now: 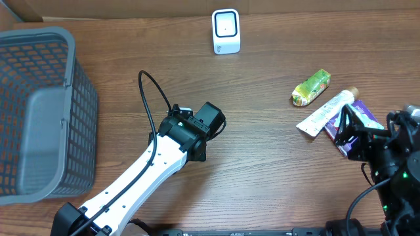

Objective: Scan the item barcode

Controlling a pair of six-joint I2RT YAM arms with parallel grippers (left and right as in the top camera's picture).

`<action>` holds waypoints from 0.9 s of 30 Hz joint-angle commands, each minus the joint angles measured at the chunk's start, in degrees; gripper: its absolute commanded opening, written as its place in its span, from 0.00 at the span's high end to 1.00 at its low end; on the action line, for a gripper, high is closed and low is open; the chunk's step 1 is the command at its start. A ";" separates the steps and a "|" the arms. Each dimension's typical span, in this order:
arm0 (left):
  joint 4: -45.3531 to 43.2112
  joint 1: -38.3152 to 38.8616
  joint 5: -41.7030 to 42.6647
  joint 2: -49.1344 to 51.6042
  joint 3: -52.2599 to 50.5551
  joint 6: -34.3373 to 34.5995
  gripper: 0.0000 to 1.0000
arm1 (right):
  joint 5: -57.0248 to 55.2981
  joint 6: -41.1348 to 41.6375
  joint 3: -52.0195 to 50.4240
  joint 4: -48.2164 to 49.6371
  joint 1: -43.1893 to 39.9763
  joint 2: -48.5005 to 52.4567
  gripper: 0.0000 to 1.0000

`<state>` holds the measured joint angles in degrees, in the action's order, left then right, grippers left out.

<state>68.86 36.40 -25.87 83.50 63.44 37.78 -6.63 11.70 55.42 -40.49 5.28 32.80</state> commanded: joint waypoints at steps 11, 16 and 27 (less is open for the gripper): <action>-0.17 0.26 0.04 0.17 -0.04 1.25 0.00 | 0.74 -1.62 -33.44 49.40 -0.04 -15.54 0.00; -0.17 0.26 0.04 0.17 -0.04 1.25 0.01 | 10.45 -13.42 -44.35 55.91 0.09 -22.97 0.00; -0.20 0.26 0.02 0.17 -0.04 1.25 0.00 | 14.21 -19.71 -54.95 50.71 0.68 -30.71 0.00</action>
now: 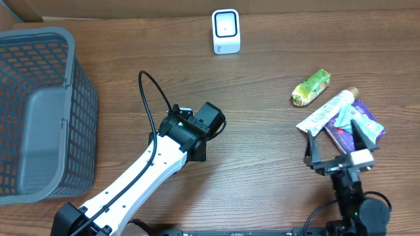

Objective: Scan the item barcode

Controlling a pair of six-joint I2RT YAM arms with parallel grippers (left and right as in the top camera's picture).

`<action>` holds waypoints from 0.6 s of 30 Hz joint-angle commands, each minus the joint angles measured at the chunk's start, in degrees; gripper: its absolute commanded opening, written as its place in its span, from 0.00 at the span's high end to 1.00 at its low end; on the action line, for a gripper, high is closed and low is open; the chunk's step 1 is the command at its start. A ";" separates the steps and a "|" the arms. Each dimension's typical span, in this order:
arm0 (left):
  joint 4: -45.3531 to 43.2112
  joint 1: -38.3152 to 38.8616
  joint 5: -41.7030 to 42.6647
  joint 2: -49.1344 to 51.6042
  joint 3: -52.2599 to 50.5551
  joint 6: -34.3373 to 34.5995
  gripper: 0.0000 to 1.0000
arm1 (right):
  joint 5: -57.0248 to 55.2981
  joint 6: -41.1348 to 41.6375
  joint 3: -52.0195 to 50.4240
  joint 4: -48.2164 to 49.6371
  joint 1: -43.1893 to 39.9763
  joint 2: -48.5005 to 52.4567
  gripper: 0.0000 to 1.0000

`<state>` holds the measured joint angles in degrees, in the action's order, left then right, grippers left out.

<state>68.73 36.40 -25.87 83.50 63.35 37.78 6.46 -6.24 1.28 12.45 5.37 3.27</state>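
Observation:
Three items lie at the right: a green packet [311,88], a white tube [326,111] and a purple packet [363,126] partly under it. My right gripper [333,136] is open. Its fingers are spread wide just on the near side of the tube and the purple packet, and nothing is between them. One fingertip [308,139] is by the tube's near end, and the other overlaps the purple packet. The white barcode scanner [226,31] stands at the far middle. My left gripper [215,120] rests at the table's middle, looking shut and empty.
A grey mesh basket [39,111] fills the left side. The left arm's white link [141,174] and black cable [152,98] run from the near edge toward the middle. A wall edge borders the table's far side.
The right arm was at the right edge with its gripper over the purple packet. It now sits further left and nearer, fingers spread wide before the tube and packet. The left arm and the items have not moved.

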 commanded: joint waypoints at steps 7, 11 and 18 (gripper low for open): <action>-0.07 0.26 0.04 0.17 0.04 1.25 0.01 | 1.16 -1.75 -0.83 -15.50 1.95 -3.15 0.00; -0.04 0.26 0.04 0.17 0.04 1.22 0.01 | 1.14 -1.75 -0.83 -16.46 2.56 -3.15 0.00; -0.07 0.26 0.04 0.17 0.04 1.25 0.00 | 1.14 -1.75 -0.81 -16.46 2.56 -3.10 0.00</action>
